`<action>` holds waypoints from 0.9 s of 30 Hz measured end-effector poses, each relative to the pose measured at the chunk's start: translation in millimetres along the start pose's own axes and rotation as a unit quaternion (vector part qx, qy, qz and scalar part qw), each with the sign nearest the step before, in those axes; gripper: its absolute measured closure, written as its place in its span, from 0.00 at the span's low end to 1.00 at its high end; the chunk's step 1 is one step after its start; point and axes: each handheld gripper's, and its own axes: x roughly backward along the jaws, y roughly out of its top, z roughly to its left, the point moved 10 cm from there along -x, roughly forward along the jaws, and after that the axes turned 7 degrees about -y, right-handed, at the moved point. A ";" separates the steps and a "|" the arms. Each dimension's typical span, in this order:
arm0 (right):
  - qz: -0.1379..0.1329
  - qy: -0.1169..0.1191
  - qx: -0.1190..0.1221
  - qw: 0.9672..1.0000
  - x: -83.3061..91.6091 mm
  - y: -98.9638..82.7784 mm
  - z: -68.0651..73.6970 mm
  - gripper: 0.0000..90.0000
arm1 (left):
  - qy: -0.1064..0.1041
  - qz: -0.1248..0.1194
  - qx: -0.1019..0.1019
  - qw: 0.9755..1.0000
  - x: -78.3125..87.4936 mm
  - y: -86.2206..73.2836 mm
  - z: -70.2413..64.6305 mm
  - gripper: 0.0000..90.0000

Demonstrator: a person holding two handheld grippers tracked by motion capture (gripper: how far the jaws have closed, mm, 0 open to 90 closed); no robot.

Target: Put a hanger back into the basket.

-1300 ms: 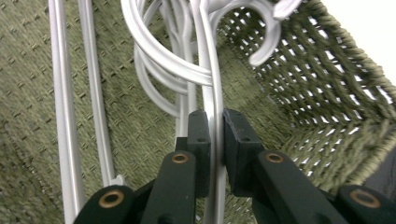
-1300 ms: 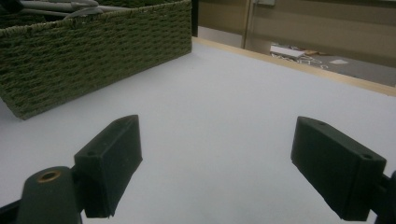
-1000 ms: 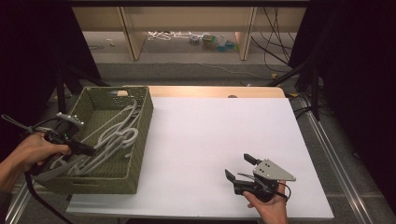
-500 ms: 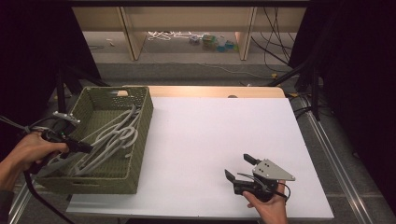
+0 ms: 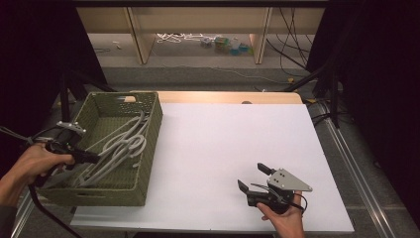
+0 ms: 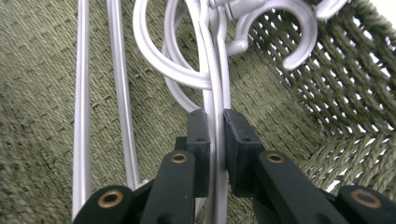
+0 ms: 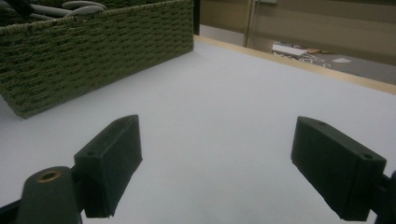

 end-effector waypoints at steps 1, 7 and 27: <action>0.001 -0.001 -0.001 1.000 0.1 -0.1 -0.2 0.19 | -0.006 -0.001 -0.013 1.000 1.4 0.5 -0.3 0.90; 0.000 -0.001 0.000 1.000 -0.1 -0.1 -0.2 0.19 | -0.015 0.008 -0.140 0.990 4.8 9.5 1.8 0.90; 0.000 0.000 0.000 1.000 -0.1 0.2 -0.1 0.19 | -0.007 0.025 -0.026 0.999 -18.1 -7.0 7.2 0.82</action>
